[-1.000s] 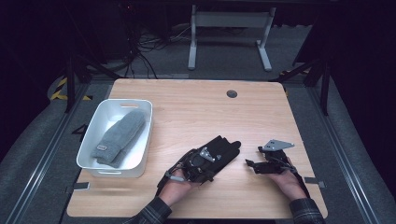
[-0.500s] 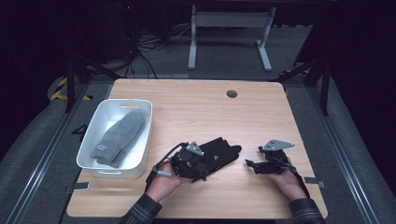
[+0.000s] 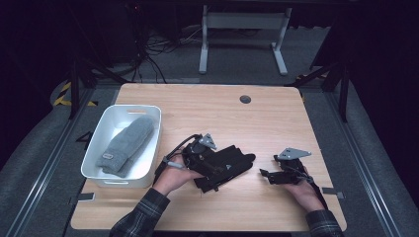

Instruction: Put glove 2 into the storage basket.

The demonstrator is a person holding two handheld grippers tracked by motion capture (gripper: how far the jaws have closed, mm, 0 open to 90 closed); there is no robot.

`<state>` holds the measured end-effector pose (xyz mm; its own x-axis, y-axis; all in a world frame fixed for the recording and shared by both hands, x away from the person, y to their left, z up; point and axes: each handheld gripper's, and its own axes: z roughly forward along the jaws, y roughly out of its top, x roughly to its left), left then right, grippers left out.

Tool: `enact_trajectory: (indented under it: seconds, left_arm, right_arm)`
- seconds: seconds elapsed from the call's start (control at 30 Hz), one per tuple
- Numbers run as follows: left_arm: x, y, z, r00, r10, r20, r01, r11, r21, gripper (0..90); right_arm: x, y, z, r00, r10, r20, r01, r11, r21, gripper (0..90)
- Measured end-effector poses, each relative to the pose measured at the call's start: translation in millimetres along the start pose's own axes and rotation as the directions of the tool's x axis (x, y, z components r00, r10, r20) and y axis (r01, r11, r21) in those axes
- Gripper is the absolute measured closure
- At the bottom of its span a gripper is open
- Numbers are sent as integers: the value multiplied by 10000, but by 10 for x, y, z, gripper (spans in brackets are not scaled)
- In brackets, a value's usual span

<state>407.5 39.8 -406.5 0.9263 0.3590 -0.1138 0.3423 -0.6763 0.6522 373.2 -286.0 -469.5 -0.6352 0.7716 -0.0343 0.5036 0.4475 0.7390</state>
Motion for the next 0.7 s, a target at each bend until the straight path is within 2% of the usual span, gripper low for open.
enact_trajectory:
  seconds: [0.07,0.2,0.37,0.47,0.7]
  left_arm:
    - [35,24,73,10000,-18,30,17,9999,112,214]
    - [62,50,205,9998,204,-69,-202,9995,224,144]
    - [76,39,351,9994,268,-225,-257,9986,468,134]
    - [88,19,408,9986,263,-468,-238,9983,535,125]
    - [107,-10,527,9984,254,-511,-207,9958,897,125]
  right_arm:
    - [0,0,0,10000,0,-2,0,10000,-1,192]
    - [1,0,0,10000,1,-1,-1,10000,-2,191]
    - [2,-1,-1,10000,11,3,-11,10000,2,191]
    - [3,-1,-1,10000,11,5,-11,10000,-2,192]
    - [3,-1,-1,10000,17,9,-17,10000,2,192]
